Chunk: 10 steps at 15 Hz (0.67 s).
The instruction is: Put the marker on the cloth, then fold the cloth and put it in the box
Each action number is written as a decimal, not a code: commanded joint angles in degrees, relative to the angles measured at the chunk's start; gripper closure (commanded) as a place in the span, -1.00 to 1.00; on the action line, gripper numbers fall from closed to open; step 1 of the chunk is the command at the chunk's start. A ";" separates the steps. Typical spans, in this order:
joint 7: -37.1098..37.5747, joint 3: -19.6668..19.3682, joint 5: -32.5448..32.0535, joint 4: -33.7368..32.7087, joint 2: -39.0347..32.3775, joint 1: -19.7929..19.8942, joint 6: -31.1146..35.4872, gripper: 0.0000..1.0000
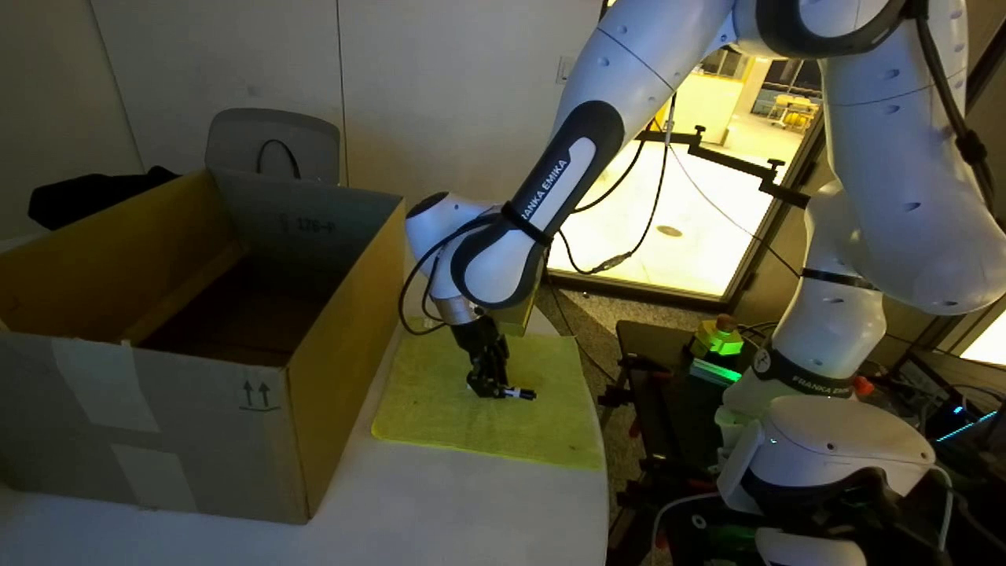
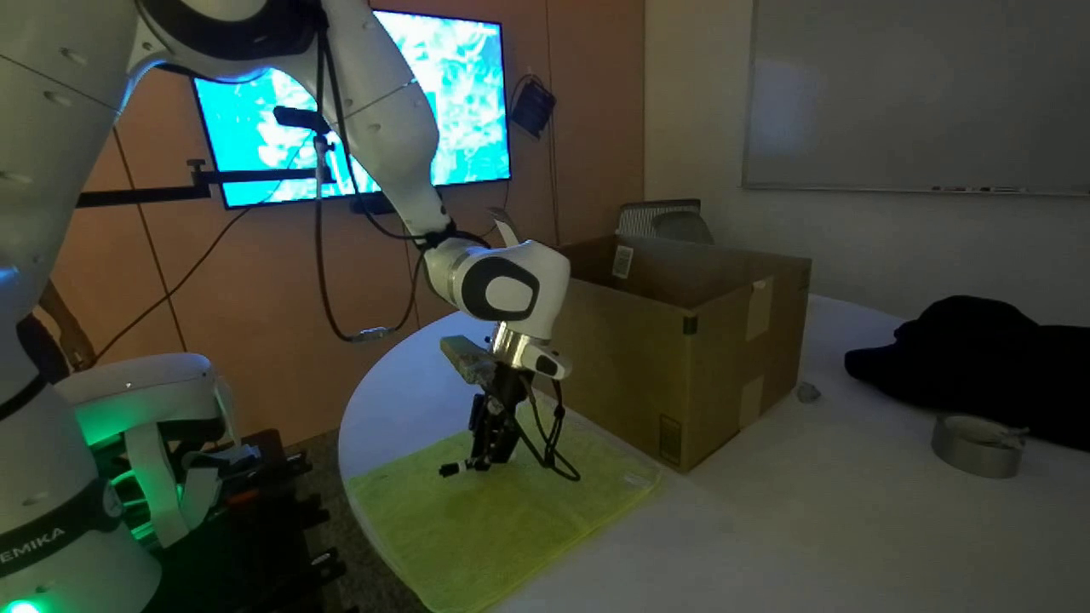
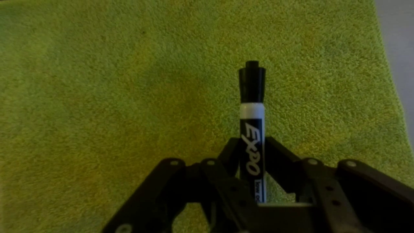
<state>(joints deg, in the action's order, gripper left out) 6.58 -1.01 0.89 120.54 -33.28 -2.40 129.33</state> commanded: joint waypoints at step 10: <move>0.11 1.12 1.77 0.18 2.15 0.75 1.10 -1.00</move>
<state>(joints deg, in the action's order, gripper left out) 6.72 -1.25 1.16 120.38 -33.53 -1.43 129.68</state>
